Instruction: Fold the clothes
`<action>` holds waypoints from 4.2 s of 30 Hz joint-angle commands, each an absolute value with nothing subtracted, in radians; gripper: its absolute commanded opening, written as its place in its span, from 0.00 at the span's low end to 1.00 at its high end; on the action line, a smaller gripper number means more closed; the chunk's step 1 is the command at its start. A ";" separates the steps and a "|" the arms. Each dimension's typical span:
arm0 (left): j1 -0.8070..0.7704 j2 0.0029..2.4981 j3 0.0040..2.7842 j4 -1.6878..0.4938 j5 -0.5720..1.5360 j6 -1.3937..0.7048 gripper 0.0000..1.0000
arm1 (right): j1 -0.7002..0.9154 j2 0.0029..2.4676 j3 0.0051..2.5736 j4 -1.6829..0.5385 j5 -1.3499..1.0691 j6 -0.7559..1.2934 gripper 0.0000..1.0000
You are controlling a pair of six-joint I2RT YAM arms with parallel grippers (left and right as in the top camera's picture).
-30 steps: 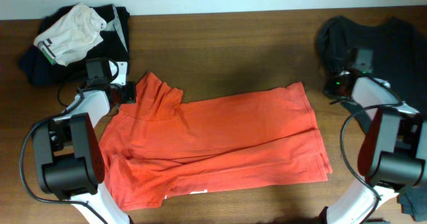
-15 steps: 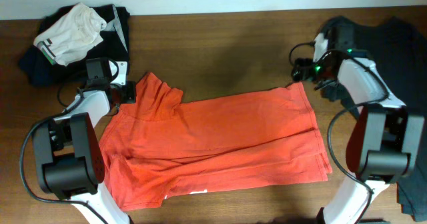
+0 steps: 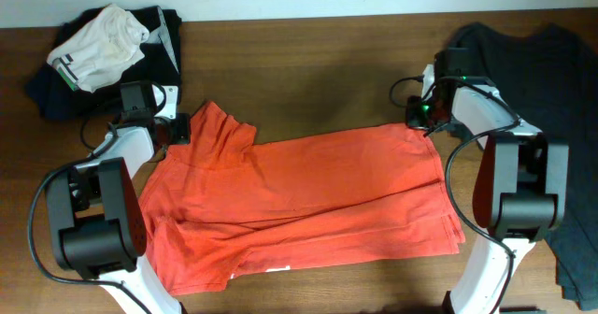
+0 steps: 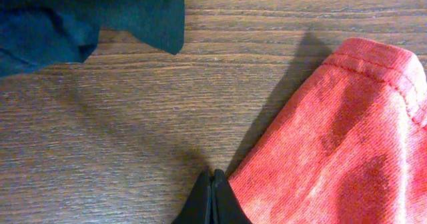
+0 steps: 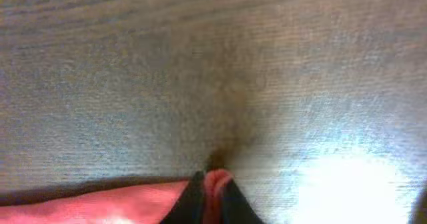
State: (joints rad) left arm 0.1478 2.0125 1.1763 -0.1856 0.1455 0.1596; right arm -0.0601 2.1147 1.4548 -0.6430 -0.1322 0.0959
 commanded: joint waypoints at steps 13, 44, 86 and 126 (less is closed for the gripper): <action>0.146 1.841 1.167 -0.406 0.278 0.152 0.73 | -0.065 2.166 1.670 -0.954 -0.101 0.159 0.04; 0.162 1.398 1.196 -0.995 0.191 -0.055 0.00 | -0.120 1.999 1.671 -1.197 -0.097 0.174 0.04; 0.291 1.266 0.893 -1.183 0.259 -0.142 0.16 | -0.374 1.751 1.401 -1.533 0.045 0.271 0.04; -0.026 1.867 0.870 -0.814 0.282 -0.154 0.06 | -0.012 1.753 1.400 -1.457 -0.033 0.297 0.33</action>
State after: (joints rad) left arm -0.0540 1.7779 0.8837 -0.9379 0.3996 -0.1207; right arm -0.0204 1.7771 1.4040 -1.4578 -0.0494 0.2886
